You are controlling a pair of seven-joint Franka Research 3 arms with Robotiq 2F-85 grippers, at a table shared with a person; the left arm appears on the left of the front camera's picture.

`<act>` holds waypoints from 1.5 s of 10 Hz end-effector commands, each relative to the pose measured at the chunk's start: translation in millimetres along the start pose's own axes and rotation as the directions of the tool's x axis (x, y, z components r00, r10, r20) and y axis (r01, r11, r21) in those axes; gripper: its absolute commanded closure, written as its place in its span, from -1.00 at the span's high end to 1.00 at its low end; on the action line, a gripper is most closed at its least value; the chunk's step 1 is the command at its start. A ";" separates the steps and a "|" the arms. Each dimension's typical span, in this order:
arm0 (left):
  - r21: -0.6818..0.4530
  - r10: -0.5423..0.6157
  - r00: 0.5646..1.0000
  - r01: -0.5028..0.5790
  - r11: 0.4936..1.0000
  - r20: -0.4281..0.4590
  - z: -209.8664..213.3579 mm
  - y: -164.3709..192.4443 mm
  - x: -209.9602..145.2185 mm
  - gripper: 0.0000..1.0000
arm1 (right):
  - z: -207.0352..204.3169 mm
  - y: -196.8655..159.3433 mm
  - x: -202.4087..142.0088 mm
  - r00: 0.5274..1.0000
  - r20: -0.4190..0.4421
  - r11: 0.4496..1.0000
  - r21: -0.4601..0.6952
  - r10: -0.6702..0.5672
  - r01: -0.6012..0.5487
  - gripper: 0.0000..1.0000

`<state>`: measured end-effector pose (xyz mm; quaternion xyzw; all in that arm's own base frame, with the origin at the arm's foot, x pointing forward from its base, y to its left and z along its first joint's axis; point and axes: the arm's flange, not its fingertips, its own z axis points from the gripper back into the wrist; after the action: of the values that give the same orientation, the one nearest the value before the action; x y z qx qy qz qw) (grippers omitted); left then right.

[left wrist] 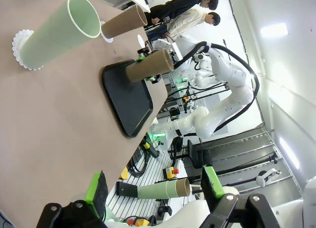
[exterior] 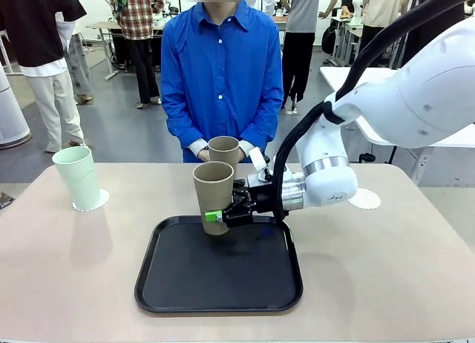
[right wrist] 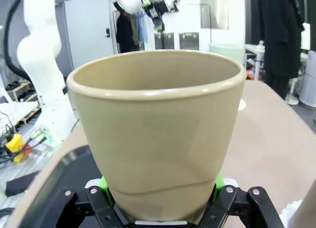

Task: Place coasters on the table and set cups on them.
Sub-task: Take one Reusable plastic cup from the Flat Tray and place it on a coaster set by the human.

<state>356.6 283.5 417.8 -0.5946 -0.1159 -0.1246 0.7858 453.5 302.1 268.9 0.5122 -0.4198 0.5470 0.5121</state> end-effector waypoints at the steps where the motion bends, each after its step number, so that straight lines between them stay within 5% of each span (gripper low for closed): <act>1: 0.002 -0.004 1.000 0.004 1.000 0.000 1.0 -2.3 -0.5 1.00 | 21.9 38.2 71.6 1.000 -0.021 1.000 -0.007 0.011 -0.011 -1.00; 4: 0.002 -0.004 1.000 0.004 1.000 0.000 1.0 -2.3 -0.5 1.00 | 43.5 62.9 161.4 0.999 -0.040 0.999 -0.025 0.032 -0.033 -1.00; 6: 0.002 -0.004 1.000 0.004 1.000 0.000 1.0 -2.3 -0.5 1.00 | 44.9 69.9 192.5 0.998 -0.042 0.997 -0.063 0.041 -0.043 -1.00; 11: 0.002 -0.004 1.000 0.004 1.000 0.000 1.0 -2.3 -0.5 1.00 | 48.2 71.0 195.9 0.998 -0.014 0.997 -0.044 0.060 -0.061 -1.00; 12: 0.002 -0.004 1.000 0.004 1.000 0.000 1.0 -2.3 -0.5 1.00 | 49.6 72.5 200.0 0.998 -0.026 0.997 -0.056 0.055 -0.056 0.64; 15: 0.002 -0.004 1.000 0.004 1.000 0.000 1.0 -2.3 -0.5 1.00 | 145.2 23.1 184.3 0.999 0.043 0.955 -0.296 0.024 -0.010 0.64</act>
<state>356.3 284.0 417.7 -0.5946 -0.1162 -0.1241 0.7858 441.2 201.3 475.2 0.4487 -0.4861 0.4969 0.5616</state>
